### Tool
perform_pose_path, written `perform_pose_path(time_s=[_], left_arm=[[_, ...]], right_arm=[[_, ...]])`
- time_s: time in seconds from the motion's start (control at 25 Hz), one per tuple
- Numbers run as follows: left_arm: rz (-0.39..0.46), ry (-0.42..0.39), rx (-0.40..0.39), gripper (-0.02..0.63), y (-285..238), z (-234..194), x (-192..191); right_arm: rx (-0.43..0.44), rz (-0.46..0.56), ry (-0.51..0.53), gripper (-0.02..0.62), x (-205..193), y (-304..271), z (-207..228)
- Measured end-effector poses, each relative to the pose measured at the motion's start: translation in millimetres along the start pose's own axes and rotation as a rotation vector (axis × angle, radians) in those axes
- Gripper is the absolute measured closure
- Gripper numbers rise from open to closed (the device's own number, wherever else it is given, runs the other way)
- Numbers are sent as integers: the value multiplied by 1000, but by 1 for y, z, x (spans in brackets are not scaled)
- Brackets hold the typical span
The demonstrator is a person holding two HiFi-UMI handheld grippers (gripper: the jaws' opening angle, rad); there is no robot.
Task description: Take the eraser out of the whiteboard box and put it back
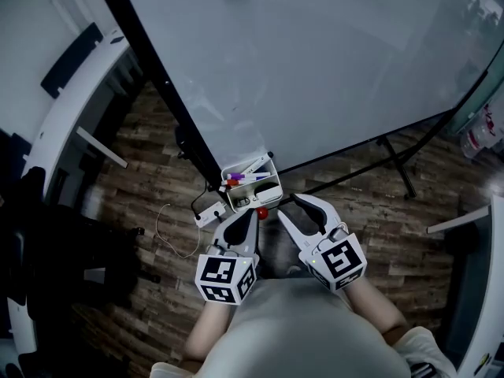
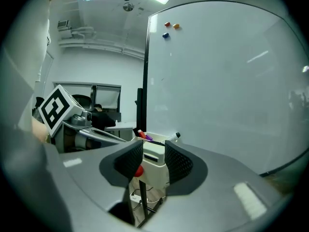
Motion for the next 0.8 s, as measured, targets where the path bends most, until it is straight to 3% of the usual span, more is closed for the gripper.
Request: perform_pose_path(time_s=[0.32, 0.8], left_arm=[[27, 37, 104, 600, 1, -5, 0], [56, 87, 247, 600, 12, -18, -3]], right_arm=[[112, -19, 48, 366, -5, -19, 6], [232, -33, 133, 314, -9, -44, 9]])
Point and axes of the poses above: the fingertips, and each gripper's own axes: y backward along the fingers, z to its right, x out of its top, the point moved 4 cm from there along y, backward along the fingers, and after that the axes turned 2 degrees about -x, right-handed, at the moved point
